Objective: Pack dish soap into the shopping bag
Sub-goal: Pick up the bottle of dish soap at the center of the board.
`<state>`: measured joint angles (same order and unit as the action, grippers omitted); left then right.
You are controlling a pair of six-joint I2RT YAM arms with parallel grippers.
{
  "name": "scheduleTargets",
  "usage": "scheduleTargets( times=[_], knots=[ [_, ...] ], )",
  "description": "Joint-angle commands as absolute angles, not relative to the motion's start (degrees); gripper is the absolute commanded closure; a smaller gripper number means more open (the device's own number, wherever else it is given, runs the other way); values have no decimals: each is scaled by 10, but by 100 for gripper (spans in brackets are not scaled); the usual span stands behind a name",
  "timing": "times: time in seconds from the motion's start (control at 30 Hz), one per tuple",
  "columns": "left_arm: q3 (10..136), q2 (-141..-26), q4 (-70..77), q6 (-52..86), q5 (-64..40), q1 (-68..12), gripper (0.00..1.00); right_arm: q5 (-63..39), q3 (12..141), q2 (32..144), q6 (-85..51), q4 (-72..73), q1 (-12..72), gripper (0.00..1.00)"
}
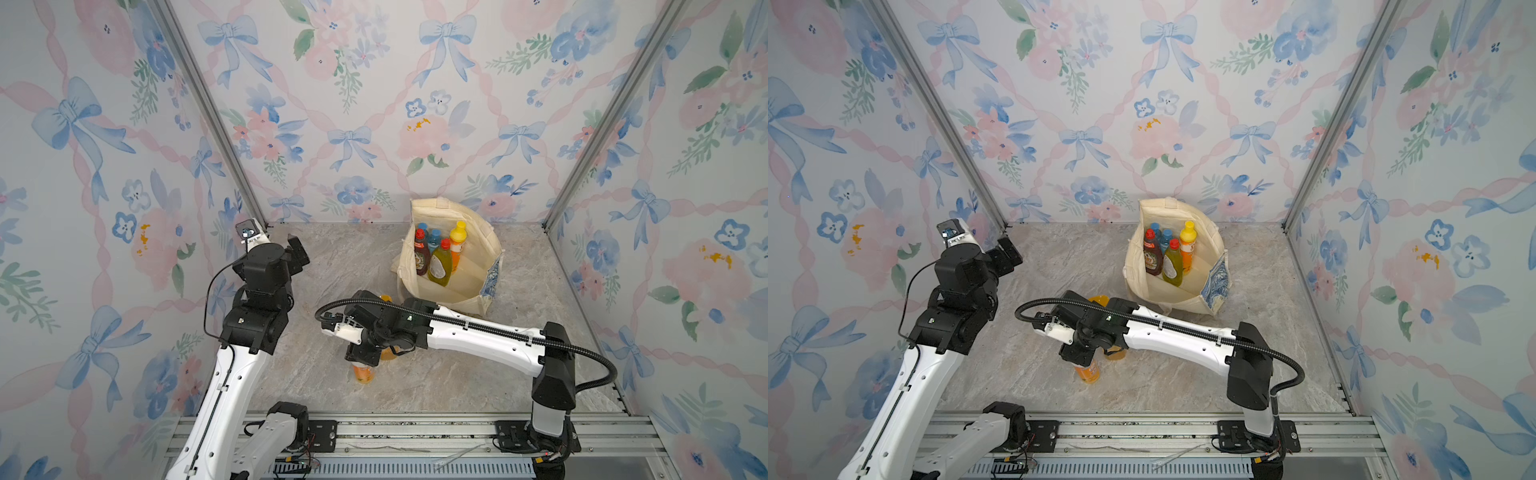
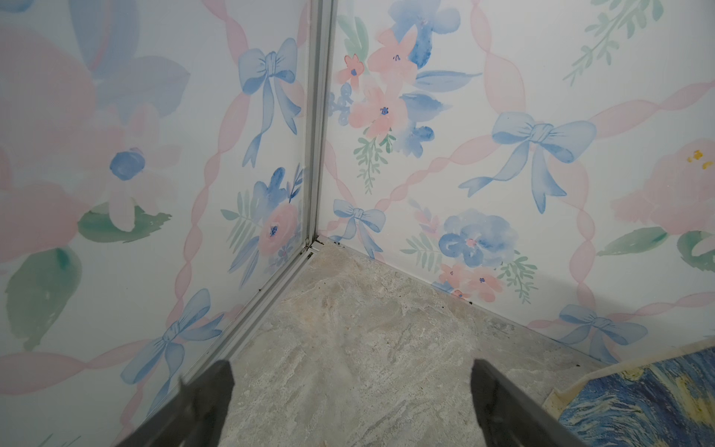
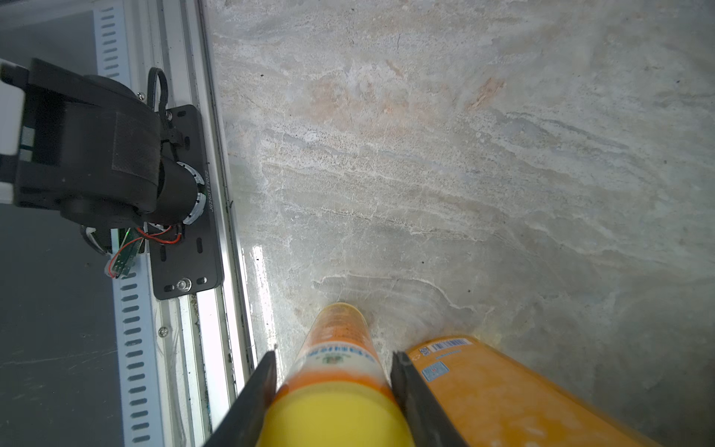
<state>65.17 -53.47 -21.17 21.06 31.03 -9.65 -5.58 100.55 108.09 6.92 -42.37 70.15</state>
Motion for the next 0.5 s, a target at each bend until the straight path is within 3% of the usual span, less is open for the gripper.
scheduleTargets(
  times=[0.0, 0.1, 0.47],
  knots=[
    [665, -535, -215, 207, 304, -92, 2, -63, 1019, 1088, 71, -474, 705, 92],
    [667, -537, -215, 207, 304, -92, 2, -64, 1029, 1081, 70, -473, 706, 100],
    [680, -550, -216, 199, 295, -92, 2, -80, 1085, 1027, 48, -478, 706, 100]
  ],
)
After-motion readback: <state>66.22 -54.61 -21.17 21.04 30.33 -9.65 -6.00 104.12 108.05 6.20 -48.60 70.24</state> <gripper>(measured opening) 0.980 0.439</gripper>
